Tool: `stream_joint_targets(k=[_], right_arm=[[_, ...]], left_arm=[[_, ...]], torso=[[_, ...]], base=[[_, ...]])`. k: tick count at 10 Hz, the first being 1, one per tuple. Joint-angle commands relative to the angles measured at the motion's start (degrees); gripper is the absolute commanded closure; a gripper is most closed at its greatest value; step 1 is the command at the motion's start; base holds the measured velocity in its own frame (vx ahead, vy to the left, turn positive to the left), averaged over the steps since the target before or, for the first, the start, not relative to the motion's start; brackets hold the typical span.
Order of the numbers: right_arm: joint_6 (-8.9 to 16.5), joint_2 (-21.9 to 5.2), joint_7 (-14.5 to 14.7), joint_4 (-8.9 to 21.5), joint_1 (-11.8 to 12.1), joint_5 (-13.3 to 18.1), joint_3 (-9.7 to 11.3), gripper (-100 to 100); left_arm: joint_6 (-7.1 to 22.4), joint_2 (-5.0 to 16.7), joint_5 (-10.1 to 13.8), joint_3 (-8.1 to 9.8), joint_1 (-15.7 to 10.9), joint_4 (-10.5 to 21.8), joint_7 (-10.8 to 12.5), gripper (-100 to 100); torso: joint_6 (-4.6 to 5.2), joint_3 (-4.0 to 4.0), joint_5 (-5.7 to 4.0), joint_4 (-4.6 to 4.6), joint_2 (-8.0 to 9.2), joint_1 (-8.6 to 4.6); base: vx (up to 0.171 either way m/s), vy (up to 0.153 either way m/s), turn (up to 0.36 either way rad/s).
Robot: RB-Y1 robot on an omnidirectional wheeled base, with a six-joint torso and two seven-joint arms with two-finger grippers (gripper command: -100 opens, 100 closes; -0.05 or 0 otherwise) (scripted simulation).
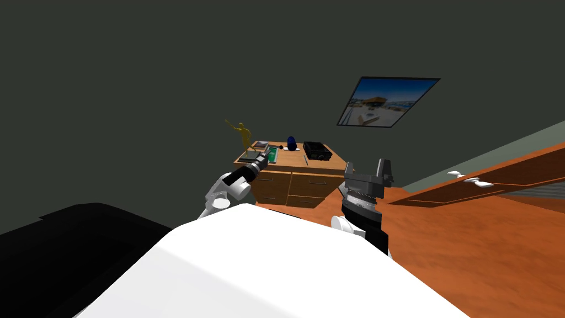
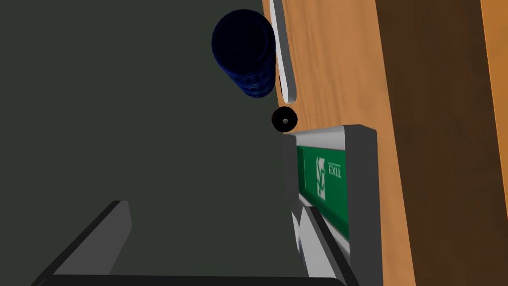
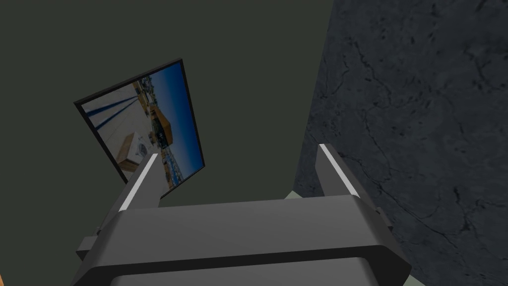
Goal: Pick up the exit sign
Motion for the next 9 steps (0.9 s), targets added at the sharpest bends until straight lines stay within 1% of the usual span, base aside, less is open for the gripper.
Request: stream_joint_targets(k=[1,2,3,4,5,6,7,8,9], right_arm=[[0.0,0.0,0.0,0.0,0.0,0.0,0.0,0],[0.0,0.0,0.0,0.0,0.0,0.0,0.0,0],[0.0,0.0,0.0,0.0,0.0,0.0,0.0,0],[0.0,0.0,0.0,0.0,0.0,0.0,0.0,0],[0.0,0.0,0.0,0.0,0.0,0.0,0.0,0],[0.0,0.0,0.0,0.0,0.0,0.0,0.0,0],[0.0,0.0,0.0,0.0,0.0,0.0,0.0,0],[0.0,0.0,0.0,0.0,0.0,0.0,0.0,0],[0.0,0.0,0.0,0.0,0.0,0.0,0.0,0]], left_arm=[[2.9,1.4,1.0,0.28,-1.3,-0.3,-0.6,-100],[4.4,1.4,1.0,0.28,-1.3,-0.3,-0.6,-100],[5.2,1.4,1.0,0.28,-1.3,-0.3,-0.6,-100],[7.2,2.8,2.1,0.71,-2.6,-0.6,-1.1,-100],[8.7,2.8,2.1,0.71,-2.6,-0.6,-1.1,-100],[9.6,2.8,2.1,0.71,-2.6,-0.6,-1.1,-100],[12.0,4.2,3.2,1.21,-3.8,-0.9,-1.6,-100],[13.6,4.2,3.2,1.21,-3.8,-0.9,-1.6,-100],[14.0,4.2,3.2,1.21,-3.8,-0.9,-1.6,-100]], torso=[[0.0,0.0,0.0,0.0,0.0,0.0],[0.02,-0.01,-0.01,0.0,-0.01,-0.03],[0.0,0.0,-0.01,0.0,0.0,-0.03],[0.0,0.0,0.0,0.0,0.0,0.01],[0.02,-0.01,-0.01,0.0,-0.03,-0.03],[0.0,-0.02,-0.01,-0.01,-0.03,-0.03],[0.0,0.0,0.0,0.0,0.0,0.01],[0.01,-0.01,0.0,0.0,-0.02,-0.01],[0.0,-0.01,0.0,0.0,-0.01,-0.01]], base=[[0.008,-0.027,-0.052],[0.007,-0.025,-0.044],[0.004,-0.012,0.0],[0.014,-0.027,-0.057],[0.015,-0.024,-0.035],[0.005,-0.01,0.003],[0.009,-0.02,-0.053],[0.01,-0.021,-0.041],[0.003,-0.011,0.006]])
